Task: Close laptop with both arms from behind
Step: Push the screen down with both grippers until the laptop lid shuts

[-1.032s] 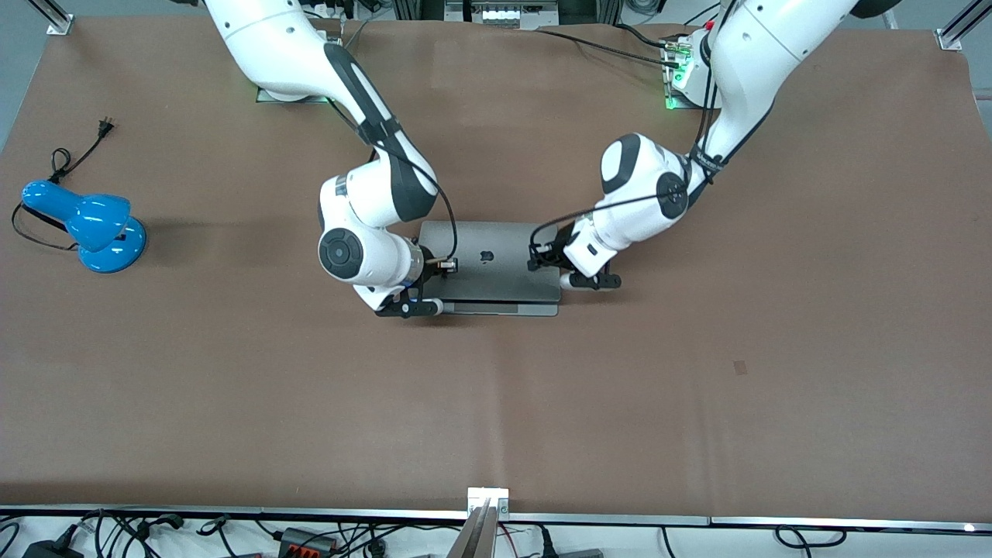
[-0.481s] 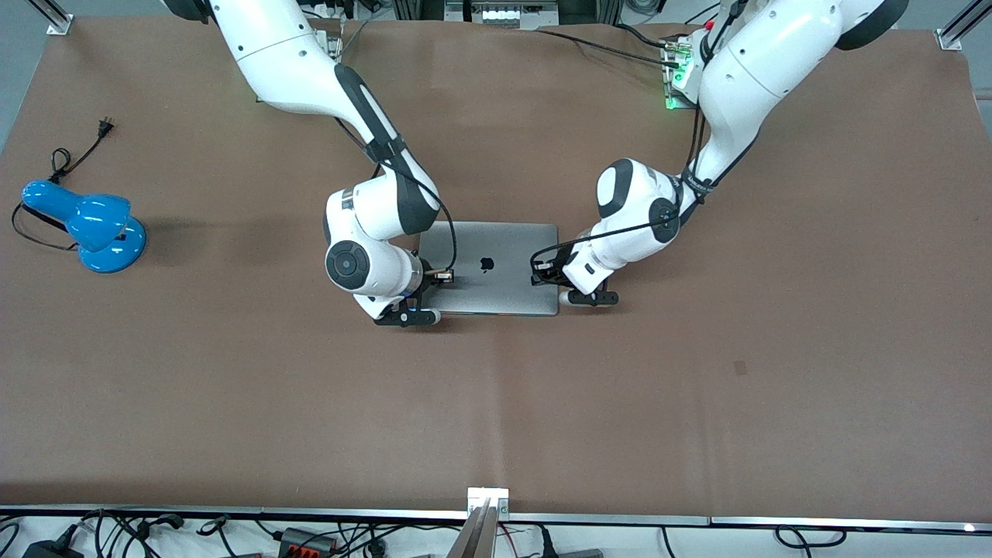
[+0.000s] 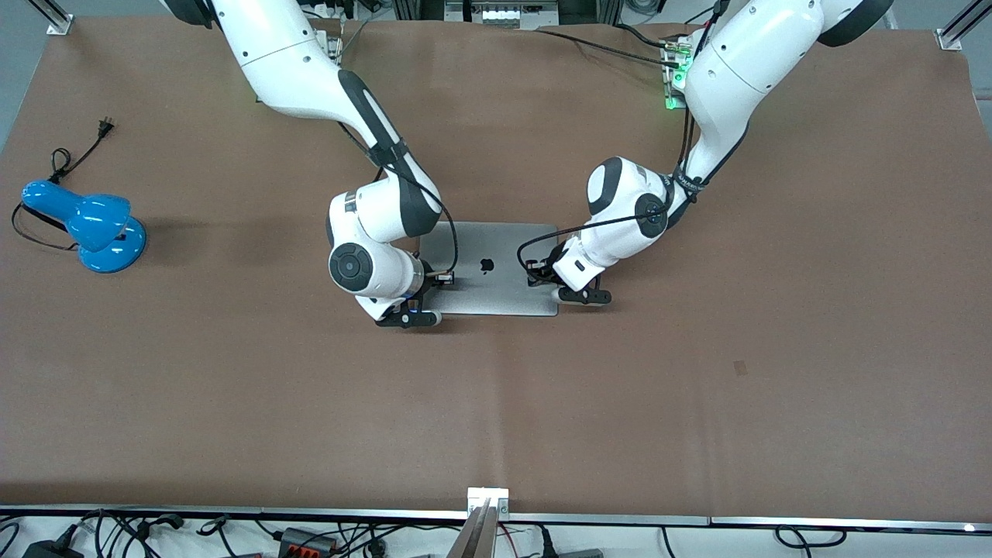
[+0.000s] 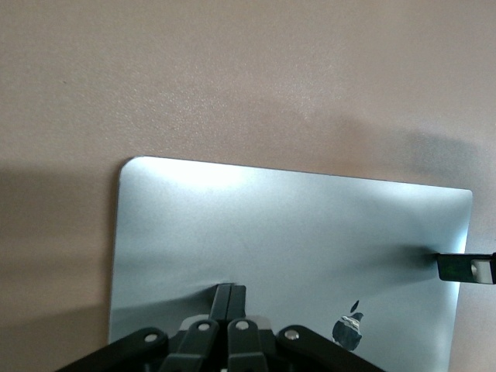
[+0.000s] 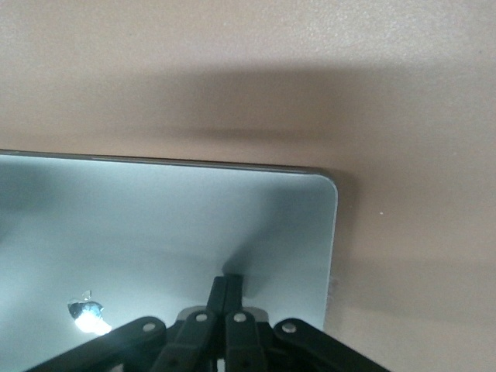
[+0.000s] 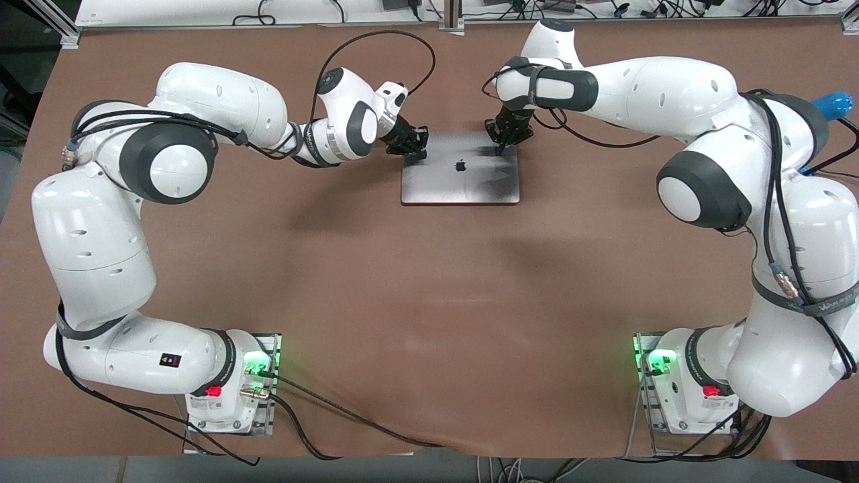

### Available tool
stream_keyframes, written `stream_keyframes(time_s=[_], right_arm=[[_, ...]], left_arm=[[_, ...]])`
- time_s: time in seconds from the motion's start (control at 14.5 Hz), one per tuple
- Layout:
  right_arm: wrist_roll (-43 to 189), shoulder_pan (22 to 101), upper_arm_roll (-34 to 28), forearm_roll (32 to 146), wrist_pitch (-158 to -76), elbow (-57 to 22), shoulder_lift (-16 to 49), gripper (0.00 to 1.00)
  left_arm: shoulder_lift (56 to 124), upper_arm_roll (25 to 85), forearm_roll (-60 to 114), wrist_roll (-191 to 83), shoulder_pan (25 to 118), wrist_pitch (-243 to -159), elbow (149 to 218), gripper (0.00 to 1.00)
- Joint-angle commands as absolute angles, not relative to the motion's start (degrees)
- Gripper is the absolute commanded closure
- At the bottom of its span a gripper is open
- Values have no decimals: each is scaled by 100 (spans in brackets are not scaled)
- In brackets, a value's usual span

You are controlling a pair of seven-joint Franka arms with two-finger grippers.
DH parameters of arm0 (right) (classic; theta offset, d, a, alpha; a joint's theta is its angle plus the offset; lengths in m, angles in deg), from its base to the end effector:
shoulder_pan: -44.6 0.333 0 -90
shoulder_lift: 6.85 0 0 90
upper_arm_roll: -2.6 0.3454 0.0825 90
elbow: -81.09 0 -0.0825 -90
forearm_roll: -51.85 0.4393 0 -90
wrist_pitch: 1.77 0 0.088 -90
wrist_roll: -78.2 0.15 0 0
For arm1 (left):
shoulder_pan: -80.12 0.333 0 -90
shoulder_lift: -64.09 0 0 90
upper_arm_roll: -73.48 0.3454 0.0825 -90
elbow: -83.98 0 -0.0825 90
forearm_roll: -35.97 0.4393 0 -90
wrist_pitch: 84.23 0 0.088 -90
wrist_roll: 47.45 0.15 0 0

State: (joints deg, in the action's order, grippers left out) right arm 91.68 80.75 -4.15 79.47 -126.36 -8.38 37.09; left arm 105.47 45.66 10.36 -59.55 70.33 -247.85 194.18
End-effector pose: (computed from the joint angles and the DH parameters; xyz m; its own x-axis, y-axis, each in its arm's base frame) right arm 0.6280 0.4018 0.1274 0.9724 0.0256 -0.2318 -0.0259 -0.9760 -0.2164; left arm 0.5701 -0.4111 0.1077 0.9929 0.1162 -0.0267 0.1139 -0.8580 0.5008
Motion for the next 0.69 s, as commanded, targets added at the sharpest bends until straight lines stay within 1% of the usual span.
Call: stream_keyframes(time_s=[0.0, 0.14, 0.28, 0.41, 0.62], right_arm=[[9200, 8099, -408, 7857, -12684, -698, 3815, 100], [9183, 8107, -460, 7848, -12675, -680, 3771, 100], [9165, 8152, -592, 7726, -12588, -654, 3570, 100], [9148, 8081, -610, 7699, -12299, -671, 3333, 100], [9104, 8143, -917, 7620, -11982, -689, 3174, 100]], left_arm=[[10698, 4721, 1136, -5922, 6913, -24815, 19367, 99], [10637, 4712, 1136, -5958, 6974, -24771, 19376, 99], [10487, 4712, 1127, -5993, 7001, -24640, 19384, 99], [10268, 4712, 1127, -6098, 7001, -24333, 19393, 99], [9847, 4712, 1127, -6230, 7123, -23587, 19385, 99]])
